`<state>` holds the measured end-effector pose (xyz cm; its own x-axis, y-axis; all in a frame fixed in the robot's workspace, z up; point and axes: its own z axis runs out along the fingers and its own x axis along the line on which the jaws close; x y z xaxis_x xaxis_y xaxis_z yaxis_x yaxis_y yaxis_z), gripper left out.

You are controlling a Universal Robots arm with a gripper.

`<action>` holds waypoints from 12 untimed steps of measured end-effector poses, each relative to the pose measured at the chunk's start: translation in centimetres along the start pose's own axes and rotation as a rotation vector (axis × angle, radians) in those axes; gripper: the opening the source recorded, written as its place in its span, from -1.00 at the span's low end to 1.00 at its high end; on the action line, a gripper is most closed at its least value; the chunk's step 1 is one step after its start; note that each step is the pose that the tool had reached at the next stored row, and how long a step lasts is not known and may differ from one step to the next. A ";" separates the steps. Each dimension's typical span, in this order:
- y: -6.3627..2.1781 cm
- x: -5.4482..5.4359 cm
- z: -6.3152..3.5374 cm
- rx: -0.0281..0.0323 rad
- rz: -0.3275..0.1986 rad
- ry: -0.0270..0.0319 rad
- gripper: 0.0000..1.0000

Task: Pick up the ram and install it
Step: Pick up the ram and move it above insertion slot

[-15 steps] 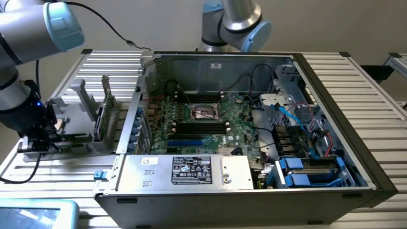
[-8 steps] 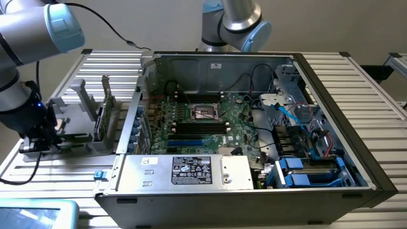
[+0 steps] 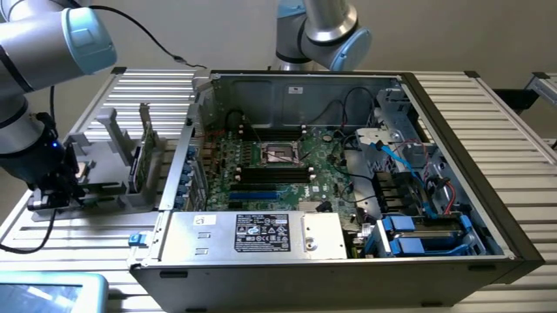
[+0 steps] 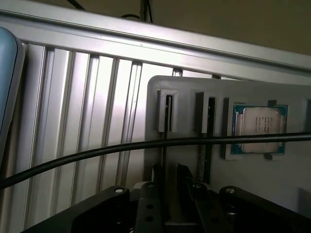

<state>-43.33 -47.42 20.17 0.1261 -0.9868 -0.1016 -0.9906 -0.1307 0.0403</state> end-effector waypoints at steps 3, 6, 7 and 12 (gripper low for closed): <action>0.01 0.0 -0.24 -0.0044 -0.004 0.0024 -0.48; 0.02 0.0 -0.26 -0.0113 -0.005 0.0270 -0.48; 0.02 0.0 -0.26 -0.0159 -0.006 0.0417 -0.48; -0.04 -0.2 -0.25 -0.0183 -0.006 0.0521 -0.48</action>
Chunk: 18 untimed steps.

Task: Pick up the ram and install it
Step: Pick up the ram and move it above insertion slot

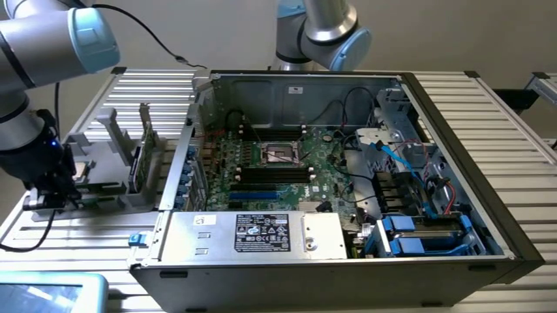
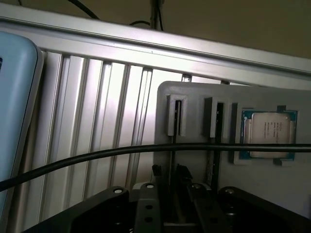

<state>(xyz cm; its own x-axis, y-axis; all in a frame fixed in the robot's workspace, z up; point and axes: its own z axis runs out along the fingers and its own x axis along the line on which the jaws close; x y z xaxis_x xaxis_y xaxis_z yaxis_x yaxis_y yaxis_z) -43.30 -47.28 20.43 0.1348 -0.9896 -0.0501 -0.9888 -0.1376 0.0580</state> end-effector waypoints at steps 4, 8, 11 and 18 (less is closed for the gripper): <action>-0.08 -0.2 0.01 0.0006 0.000 0.0000 -0.48; -0.10 -0.2 0.02 0.0108 -0.001 0.0008 -0.48; -0.09 -0.2 -0.01 0.0165 -0.001 -0.0115 -0.48; -0.10 -0.2 0.04 0.0233 -0.003 -0.0360 -0.48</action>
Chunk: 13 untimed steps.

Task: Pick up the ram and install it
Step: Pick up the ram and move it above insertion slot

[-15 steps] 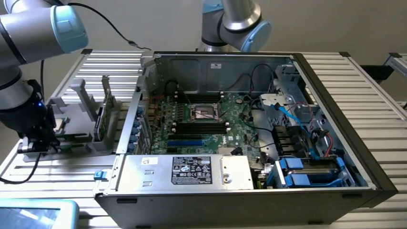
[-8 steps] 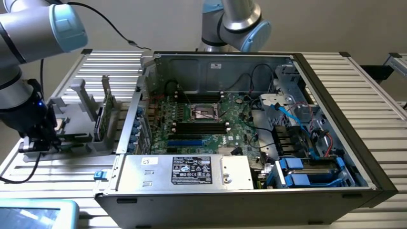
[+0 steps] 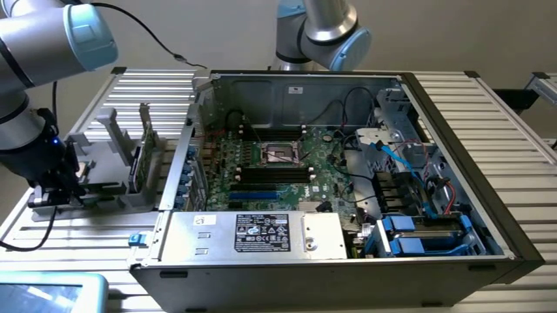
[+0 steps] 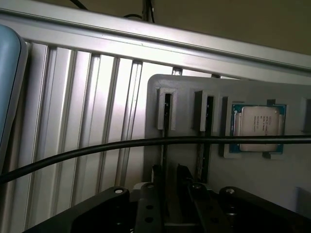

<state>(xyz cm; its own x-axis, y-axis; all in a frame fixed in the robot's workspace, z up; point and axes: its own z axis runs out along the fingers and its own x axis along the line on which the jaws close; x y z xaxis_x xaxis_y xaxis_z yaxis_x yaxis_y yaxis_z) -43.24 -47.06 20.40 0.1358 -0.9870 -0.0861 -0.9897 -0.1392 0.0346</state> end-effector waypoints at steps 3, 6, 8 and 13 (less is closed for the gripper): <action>0.00 0.0 -0.01 -0.0003 0.000 0.0010 -0.48; 0.01 0.0 0.00 -0.0011 0.000 0.0082 -0.48; 0.00 0.0 0.02 -0.0017 0.000 0.0121 -0.48; -0.01 -0.1 0.03 -0.0018 0.000 0.0123 -0.48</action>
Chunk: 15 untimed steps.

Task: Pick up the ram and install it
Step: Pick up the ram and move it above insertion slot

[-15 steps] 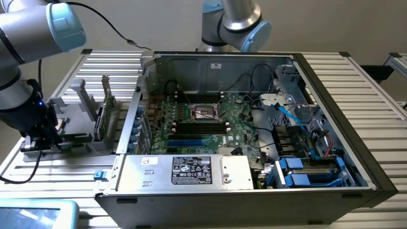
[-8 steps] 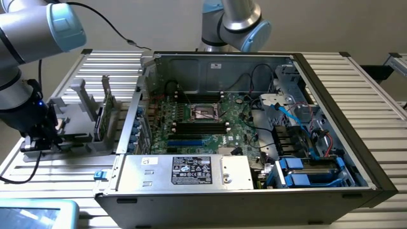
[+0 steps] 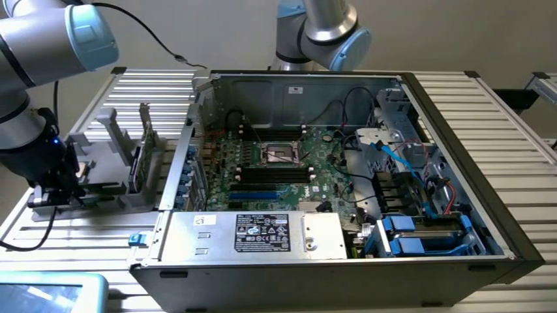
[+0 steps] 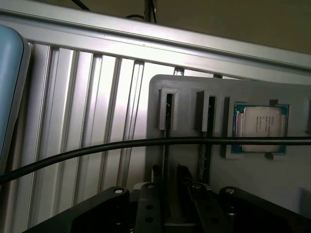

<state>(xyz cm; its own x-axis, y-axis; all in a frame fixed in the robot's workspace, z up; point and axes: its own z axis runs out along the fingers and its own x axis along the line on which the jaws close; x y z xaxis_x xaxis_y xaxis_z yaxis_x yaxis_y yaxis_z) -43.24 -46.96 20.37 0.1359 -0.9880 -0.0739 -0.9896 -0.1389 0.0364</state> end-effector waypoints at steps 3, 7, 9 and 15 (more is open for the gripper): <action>0.00 0.0 0.00 0.0000 0.000 0.0001 -0.48; 0.00 0.0 0.01 0.0000 0.000 0.0001 -0.53; 0.00 0.0 0.01 0.0000 0.000 0.0001 -0.68; 0.00 0.0 0.02 -0.0001 0.000 0.0001 -0.78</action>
<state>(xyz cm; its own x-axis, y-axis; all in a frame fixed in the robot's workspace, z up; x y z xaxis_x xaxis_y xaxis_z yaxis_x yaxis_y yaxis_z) -43.24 -46.93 20.36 0.1358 -0.9880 -0.0738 -0.9897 -0.1387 0.0365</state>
